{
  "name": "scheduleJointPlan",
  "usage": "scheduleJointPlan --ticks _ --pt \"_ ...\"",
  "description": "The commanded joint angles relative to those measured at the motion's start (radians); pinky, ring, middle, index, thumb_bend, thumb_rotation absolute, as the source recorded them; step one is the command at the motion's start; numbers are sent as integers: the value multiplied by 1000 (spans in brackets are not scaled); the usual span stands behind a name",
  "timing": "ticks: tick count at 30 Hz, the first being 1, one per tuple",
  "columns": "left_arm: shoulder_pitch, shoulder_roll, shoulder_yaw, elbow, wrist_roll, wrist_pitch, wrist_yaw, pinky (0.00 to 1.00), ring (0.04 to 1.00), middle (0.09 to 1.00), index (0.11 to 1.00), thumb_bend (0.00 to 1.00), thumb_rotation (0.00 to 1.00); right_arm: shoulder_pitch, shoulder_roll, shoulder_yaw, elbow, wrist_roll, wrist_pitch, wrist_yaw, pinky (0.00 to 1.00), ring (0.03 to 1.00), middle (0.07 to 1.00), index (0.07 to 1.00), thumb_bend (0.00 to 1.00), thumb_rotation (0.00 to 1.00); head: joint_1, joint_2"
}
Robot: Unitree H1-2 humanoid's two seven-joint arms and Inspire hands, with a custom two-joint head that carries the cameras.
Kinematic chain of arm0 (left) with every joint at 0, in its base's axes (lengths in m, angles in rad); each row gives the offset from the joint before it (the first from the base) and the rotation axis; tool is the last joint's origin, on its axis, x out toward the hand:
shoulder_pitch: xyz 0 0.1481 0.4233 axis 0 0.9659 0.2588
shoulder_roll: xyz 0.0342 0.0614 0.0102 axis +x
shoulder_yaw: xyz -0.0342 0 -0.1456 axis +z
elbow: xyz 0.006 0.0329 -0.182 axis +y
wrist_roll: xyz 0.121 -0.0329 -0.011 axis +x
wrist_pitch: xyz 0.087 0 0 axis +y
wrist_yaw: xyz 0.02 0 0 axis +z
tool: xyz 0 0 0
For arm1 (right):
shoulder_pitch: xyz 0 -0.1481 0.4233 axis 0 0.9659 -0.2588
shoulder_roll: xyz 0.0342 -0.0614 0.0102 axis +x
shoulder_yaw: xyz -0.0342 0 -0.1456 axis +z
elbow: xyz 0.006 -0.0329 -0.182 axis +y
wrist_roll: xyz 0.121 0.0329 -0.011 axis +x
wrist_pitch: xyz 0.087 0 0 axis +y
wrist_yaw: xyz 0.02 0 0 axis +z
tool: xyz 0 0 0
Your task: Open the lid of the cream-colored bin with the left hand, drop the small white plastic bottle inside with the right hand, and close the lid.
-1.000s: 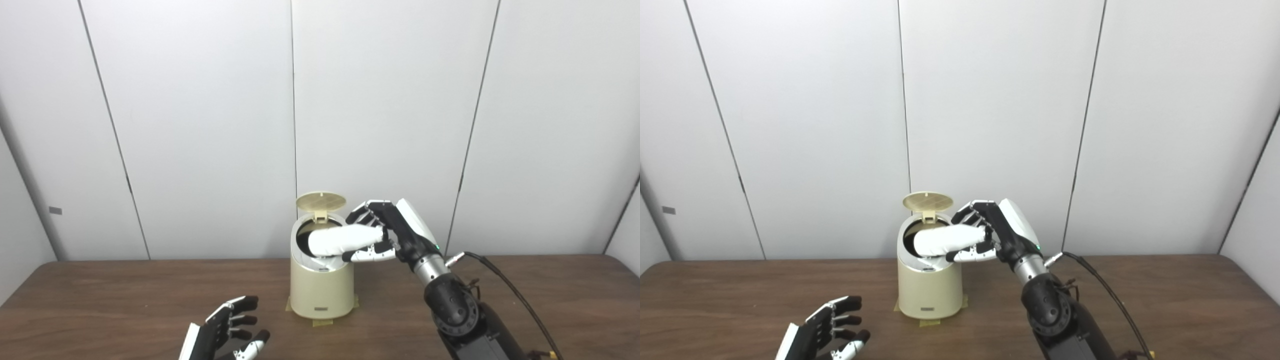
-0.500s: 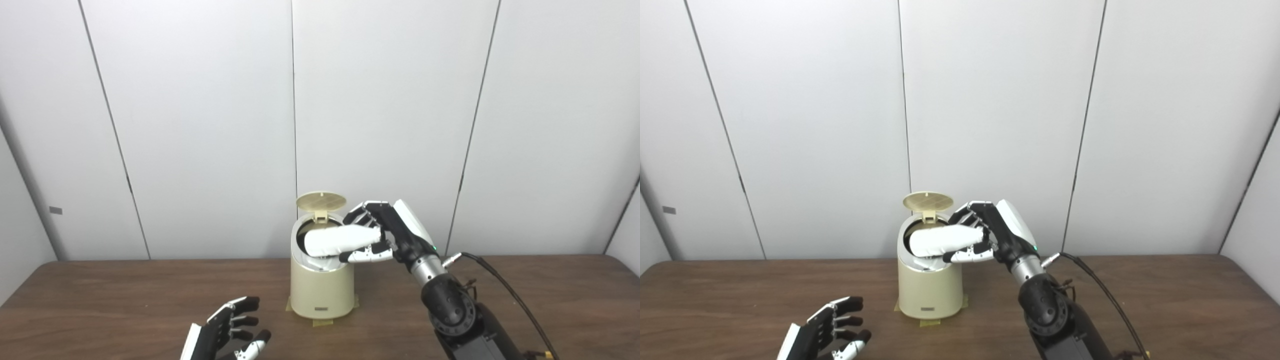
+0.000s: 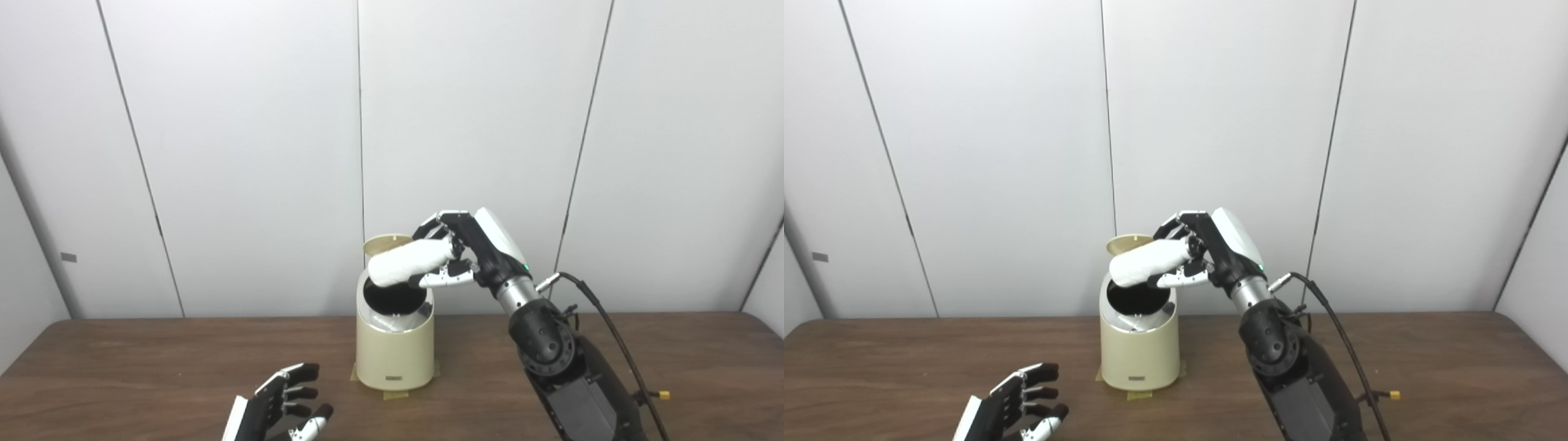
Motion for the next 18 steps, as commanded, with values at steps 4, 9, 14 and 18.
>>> scheduleJointPlan --ticks 4,9,14,18 --pt "-30 -3 -3 -16 8 -13 0 618 708 780 775 539 115 -54 -21 -10 -36 -8 2 -3 281 363 474 562 507 0 -2 4" --pt "-28 -1 -3 -18 10 -12 0 618 704 771 771 541 111 -51 -31 -6 -40 -11 1 3 287 365 474 562 507 0 -2 6" --pt "-29 0 -2 -15 4 -16 -3 611 698 768 768 542 108 -47 -41 -4 -49 -19 9 15 279 361 466 560 507 0 -4 9" --pt "-30 1 -2 -13 8 -19 -1 612 697 768 767 548 125 -41 -47 -1 -67 -34 35 22 280 362 467 558 508 0 -4 9"
